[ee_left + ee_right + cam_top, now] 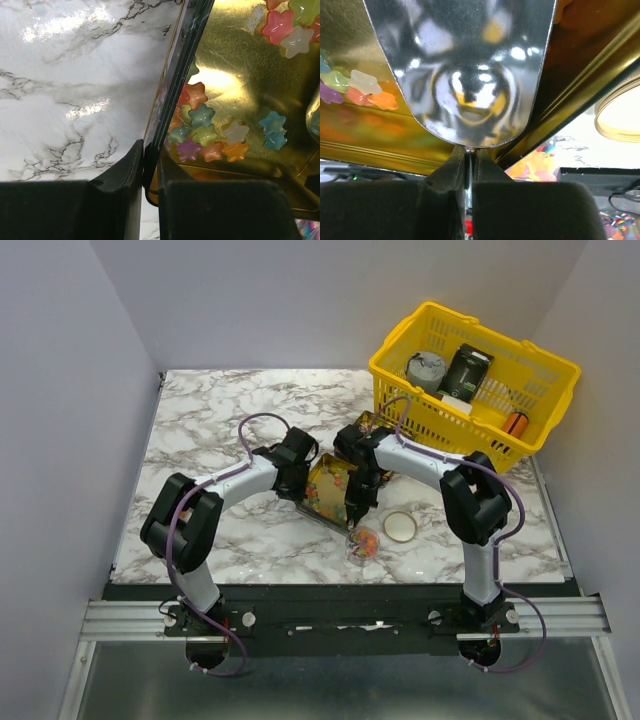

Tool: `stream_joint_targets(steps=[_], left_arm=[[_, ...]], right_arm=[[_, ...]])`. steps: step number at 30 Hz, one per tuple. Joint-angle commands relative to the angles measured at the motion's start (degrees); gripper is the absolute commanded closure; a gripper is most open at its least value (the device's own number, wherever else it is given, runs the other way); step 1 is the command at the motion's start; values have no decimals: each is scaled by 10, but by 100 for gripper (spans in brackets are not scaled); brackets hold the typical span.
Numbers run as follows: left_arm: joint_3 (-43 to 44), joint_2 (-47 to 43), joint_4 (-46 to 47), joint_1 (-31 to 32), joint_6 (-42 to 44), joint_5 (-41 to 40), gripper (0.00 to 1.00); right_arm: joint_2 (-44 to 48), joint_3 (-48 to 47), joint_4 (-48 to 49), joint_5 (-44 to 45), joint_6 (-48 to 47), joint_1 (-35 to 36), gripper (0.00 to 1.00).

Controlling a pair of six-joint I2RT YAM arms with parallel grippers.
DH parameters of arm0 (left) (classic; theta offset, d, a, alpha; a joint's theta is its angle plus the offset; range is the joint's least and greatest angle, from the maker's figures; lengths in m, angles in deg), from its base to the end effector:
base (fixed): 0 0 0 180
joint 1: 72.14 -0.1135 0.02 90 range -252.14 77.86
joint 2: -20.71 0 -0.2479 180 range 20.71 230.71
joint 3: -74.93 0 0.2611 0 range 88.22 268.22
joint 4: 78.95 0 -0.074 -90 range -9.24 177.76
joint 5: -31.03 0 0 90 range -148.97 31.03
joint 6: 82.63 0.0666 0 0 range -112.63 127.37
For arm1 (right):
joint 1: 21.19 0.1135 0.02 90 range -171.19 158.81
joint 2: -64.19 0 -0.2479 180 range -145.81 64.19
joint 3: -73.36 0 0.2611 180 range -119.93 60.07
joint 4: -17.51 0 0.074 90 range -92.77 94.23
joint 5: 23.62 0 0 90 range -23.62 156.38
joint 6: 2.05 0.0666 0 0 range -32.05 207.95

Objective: Pack the candies
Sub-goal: Scoop the fake candies from the storage box.

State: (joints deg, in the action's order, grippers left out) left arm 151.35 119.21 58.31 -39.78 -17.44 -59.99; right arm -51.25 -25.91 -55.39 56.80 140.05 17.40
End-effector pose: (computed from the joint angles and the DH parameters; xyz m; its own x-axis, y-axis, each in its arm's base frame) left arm 0.3034 -0.1908 0.1333 -0.9158 0.0836 -0.3930 0.1592 0.9735 -0.1639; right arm 0.2897 0.2454 0.1250 -0.9671 0.2237 0.1213 0.2376 0.9645 0.1150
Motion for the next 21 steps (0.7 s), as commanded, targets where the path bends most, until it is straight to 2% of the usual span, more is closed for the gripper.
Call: stream_joint_targets(steps=[1, 11, 21], left_arm=[[19, 13, -1, -3, 0, 7, 100], [24, 12, 1, -9, -1, 8, 100], [28, 13, 3, -12, -2, 7, 100]], right_arm=[[-27, 8, 50, 214, -61, -7, 100], [34, 61, 137, 194, -139, 13, 100], [79, 104, 204, 212, -190, 31, 100]])
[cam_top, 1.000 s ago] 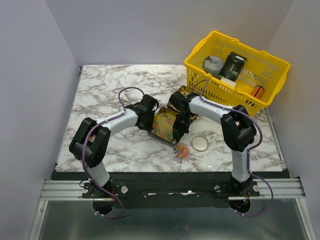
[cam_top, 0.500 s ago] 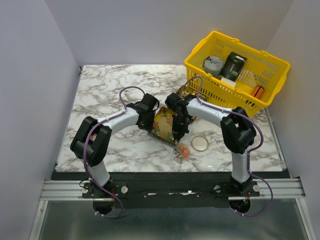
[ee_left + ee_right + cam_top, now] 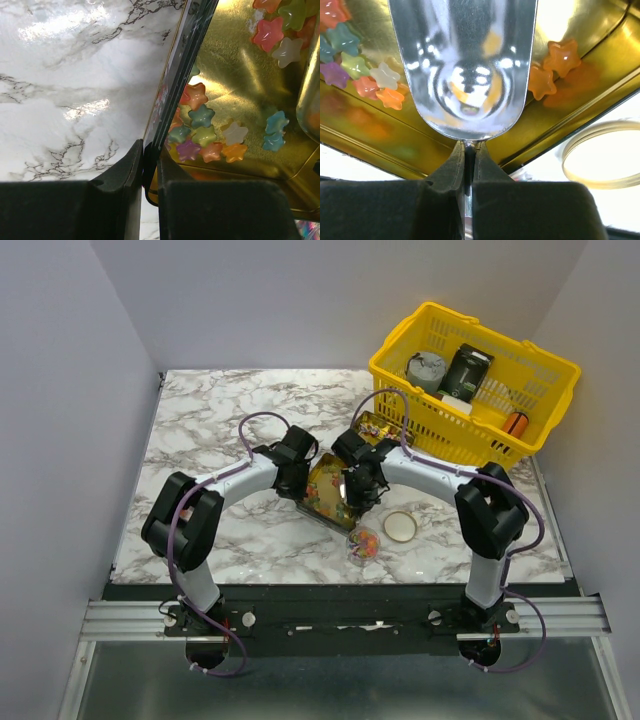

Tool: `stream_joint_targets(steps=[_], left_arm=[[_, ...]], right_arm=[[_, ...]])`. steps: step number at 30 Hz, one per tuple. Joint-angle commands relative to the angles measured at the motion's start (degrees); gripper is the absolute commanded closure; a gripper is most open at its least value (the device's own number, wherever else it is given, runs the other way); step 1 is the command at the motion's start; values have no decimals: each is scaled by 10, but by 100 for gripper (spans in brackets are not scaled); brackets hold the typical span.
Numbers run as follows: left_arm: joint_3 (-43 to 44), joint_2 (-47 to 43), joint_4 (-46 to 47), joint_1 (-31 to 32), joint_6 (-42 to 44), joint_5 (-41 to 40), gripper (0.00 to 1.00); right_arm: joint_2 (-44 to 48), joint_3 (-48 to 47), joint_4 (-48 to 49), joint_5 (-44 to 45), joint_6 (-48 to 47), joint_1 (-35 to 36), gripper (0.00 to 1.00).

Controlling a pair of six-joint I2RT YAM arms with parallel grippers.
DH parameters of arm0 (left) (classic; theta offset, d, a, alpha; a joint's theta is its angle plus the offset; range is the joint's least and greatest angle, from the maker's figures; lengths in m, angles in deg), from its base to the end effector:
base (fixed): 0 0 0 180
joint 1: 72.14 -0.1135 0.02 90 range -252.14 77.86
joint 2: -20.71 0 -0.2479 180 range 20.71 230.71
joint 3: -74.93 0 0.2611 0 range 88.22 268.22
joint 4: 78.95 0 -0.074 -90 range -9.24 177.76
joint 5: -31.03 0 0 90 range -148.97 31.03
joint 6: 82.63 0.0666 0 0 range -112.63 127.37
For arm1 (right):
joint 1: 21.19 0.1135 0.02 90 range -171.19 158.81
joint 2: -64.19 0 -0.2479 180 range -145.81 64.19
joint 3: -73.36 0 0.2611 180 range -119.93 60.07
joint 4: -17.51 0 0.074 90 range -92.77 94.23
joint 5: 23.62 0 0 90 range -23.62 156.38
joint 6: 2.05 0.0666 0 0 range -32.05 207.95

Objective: Pack the candies
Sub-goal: Scoop the fake candies from the storage box.

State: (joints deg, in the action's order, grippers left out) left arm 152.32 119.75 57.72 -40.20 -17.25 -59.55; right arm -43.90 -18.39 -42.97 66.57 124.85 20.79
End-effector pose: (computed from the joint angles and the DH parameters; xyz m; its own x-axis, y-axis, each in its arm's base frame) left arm 0.3068 -0.1905 0.1346 -0.9179 0.0814 -0.3883 0.1573 0.9732 -0.1679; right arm 0.2823 0.2537 0.1388 -0.9801 -0.0742 -0.1843 -0.0999 0.9859 0.1343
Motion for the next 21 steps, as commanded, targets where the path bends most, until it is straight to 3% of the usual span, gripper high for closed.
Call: stream_joint_targets(steps=[1, 14, 21], left_arm=[[19, 7, 8, -9, -3, 2, 100], [21, 4, 9, -15, -5, 0, 100], [17, 2, 11, -17, -5, 1, 100]], right_arm=[[9, 31, 85, 118, -41, -1, 100], [60, 56, 112, 111, -61, 19, 100], [92, 29, 58, 100, -41, 21, 100]])
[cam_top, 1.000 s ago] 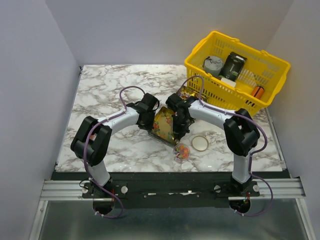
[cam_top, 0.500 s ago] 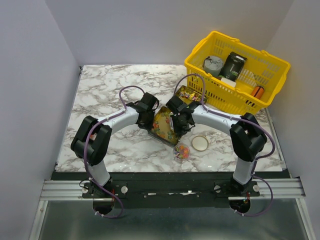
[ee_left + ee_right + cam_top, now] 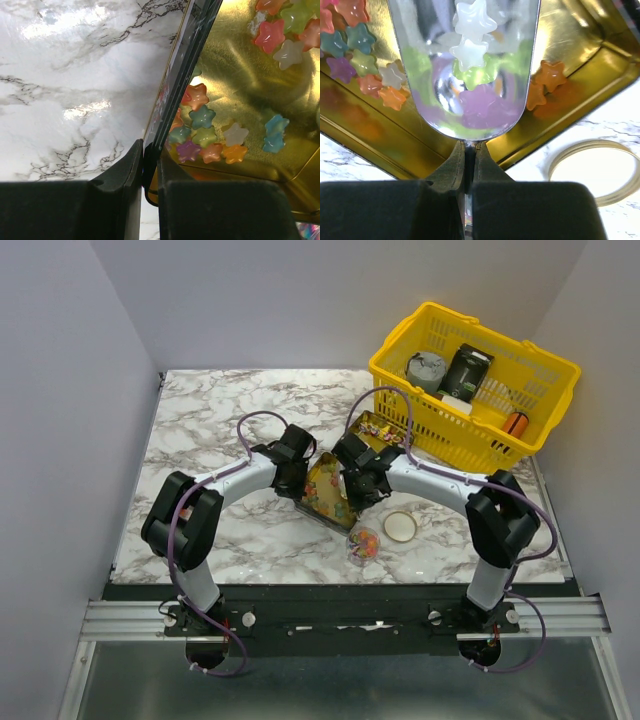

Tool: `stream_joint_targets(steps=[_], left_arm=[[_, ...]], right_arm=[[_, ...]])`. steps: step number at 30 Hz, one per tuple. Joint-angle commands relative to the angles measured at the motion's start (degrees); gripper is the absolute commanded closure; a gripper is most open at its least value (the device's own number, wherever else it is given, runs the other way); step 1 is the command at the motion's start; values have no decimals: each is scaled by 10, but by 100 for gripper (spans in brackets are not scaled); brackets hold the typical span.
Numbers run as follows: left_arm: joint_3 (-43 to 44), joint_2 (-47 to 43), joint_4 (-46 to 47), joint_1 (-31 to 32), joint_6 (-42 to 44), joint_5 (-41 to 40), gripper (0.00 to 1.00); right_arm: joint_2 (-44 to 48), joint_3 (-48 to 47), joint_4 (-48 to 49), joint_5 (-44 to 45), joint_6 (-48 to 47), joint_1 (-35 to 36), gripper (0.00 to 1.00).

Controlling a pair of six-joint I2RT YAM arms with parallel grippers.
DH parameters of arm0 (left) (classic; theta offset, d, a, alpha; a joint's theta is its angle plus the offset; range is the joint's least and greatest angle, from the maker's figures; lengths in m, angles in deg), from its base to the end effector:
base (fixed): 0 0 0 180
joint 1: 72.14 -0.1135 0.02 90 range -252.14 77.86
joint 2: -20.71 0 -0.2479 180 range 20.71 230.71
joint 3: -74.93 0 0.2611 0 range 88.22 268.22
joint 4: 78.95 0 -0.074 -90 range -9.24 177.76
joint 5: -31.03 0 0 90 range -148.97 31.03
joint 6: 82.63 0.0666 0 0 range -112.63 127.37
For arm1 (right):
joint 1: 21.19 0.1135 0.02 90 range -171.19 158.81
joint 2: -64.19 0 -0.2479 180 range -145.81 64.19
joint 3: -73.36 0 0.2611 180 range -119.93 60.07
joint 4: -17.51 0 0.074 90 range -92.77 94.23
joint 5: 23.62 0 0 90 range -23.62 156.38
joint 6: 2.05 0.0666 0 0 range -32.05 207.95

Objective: Pack the candies
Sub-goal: Scoop the fake candies from the storage box.

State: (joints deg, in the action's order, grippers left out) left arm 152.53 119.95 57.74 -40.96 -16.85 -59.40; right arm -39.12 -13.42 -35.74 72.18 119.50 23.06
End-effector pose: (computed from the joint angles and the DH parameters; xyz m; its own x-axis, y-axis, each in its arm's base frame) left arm 0.3100 -0.1870 0.1345 -0.9181 0.0761 -0.3889 0.1517 0.9741 -0.1675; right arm 0.2739 0.2574 0.1488 -0.9230 -0.1724 -0.3442 -0.2186 0.9707 0.1000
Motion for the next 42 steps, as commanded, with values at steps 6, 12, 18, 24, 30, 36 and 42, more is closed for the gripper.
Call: stream_joint_targets(steps=[6, 12, 18, 24, 30, 36, 42], left_arm=[[11, -5, 18, -9, -8, 1, 100], [7, -10, 26, -9, -6, 1, 100], [6, -20, 36, -9, -1, -10, 85], [2, -29, 42, -9, -3, -27, 61], [-16, -54, 56, -9, -5, -50, 43], [-31, -79, 73, -10, -5, -69, 38], [-45, -96, 82, -9, -6, -76, 36]], right_arm=[[79, -42, -60, 24, 19, -1, 100], [119, -53, -107, -21, 26, -2, 100], [174, -19, -163, -106, 26, -1, 100], [222, 38, -211, -188, 12, 0, 100], [266, 82, -226, -213, 0, 23, 100], [274, 113, -221, -257, 12, 59, 100], [279, 164, -176, -345, 54, 60, 100]])
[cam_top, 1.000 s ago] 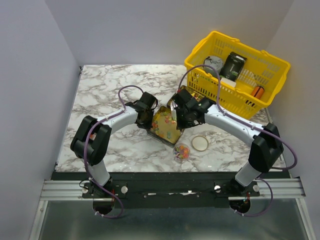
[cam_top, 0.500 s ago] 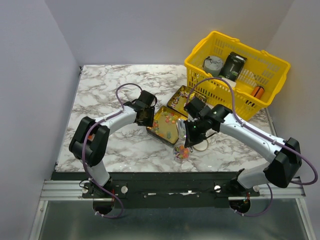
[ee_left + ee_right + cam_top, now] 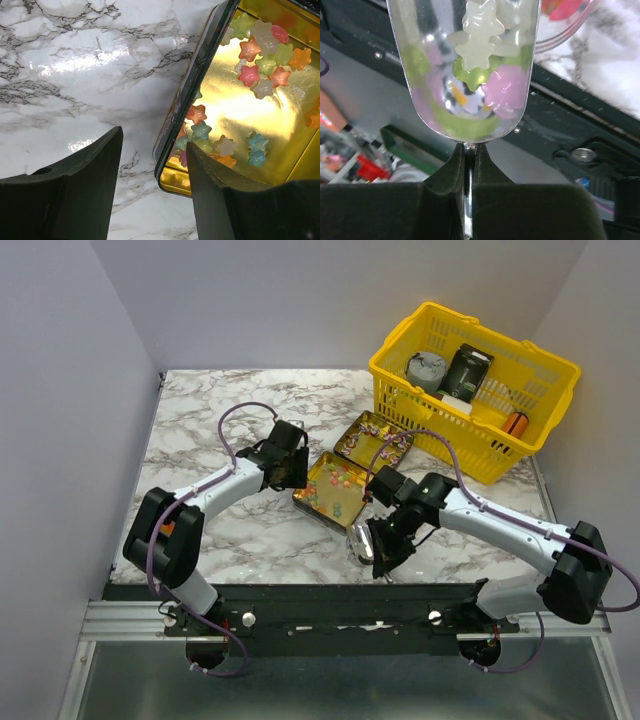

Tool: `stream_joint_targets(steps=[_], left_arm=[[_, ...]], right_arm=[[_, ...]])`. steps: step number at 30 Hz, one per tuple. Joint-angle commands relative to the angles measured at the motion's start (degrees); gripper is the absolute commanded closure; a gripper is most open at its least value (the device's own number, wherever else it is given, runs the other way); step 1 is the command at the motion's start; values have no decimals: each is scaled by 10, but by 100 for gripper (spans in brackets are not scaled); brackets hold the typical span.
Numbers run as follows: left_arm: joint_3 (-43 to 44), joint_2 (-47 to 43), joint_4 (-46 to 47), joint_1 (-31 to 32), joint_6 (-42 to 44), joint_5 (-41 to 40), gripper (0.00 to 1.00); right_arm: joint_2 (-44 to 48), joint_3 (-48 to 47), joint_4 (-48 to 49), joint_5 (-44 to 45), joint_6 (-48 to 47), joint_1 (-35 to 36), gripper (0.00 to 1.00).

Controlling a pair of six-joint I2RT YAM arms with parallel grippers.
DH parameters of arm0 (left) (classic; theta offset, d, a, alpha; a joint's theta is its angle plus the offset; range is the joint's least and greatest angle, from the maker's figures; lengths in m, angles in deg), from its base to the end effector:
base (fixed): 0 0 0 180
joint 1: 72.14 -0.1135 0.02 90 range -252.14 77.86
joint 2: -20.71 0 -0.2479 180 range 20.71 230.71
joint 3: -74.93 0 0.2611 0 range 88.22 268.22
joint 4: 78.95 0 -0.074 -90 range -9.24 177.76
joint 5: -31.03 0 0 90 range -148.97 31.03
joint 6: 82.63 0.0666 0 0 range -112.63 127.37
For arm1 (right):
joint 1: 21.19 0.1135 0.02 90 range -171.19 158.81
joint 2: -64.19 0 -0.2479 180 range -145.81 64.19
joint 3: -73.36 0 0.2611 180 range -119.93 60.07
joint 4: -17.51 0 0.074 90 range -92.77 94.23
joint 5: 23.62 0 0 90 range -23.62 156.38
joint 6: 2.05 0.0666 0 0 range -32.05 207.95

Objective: Pack the candies
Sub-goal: Scoop the fake candies from the storage box, then place the fake candies in the packing bottle.

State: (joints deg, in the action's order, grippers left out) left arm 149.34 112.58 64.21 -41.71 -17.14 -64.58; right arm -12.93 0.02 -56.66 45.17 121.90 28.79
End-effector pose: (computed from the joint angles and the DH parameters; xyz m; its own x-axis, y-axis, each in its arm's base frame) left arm 0.3129 -0.1762 0.1690 -0.8258 0.0063 -0.5639 0.1234 0.9777 -0.1699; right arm 0.1447 0.2098 0.2049 -0.9475 -0.3188 0.0244 -0.2813 0.8676 0.4101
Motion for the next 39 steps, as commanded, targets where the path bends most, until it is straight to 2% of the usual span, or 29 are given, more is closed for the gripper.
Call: stream_joint_targets(steps=[1, 7, 20, 21, 27, 32, 39], left_arm=[[-14, -22, 16, -2, -4, -25, 35], [-20, -28, 16, -2, -4, -27, 35], [-25, -40, 21, -2, -3, -29, 35], [-24, -39, 20, -2, -4, -28, 35], [-24, -42, 14, -2, -1, -40, 35], [-27, -42, 16, -2, -2, -42, 35], [-27, -42, 18, -2, -1, -46, 35]], right_arm=[[18, 34, 37, -80, 37, 2, 100], [20, 50, 54, -113, 61, -1, 100], [63, 118, 143, -222, 135, -72, 100], [64, 133, 161, -251, 146, -75, 100], [101, 194, 246, -334, 253, -102, 100], [126, 233, 279, -361, 319, -129, 99], [167, 291, 386, -398, 449, -147, 100]])
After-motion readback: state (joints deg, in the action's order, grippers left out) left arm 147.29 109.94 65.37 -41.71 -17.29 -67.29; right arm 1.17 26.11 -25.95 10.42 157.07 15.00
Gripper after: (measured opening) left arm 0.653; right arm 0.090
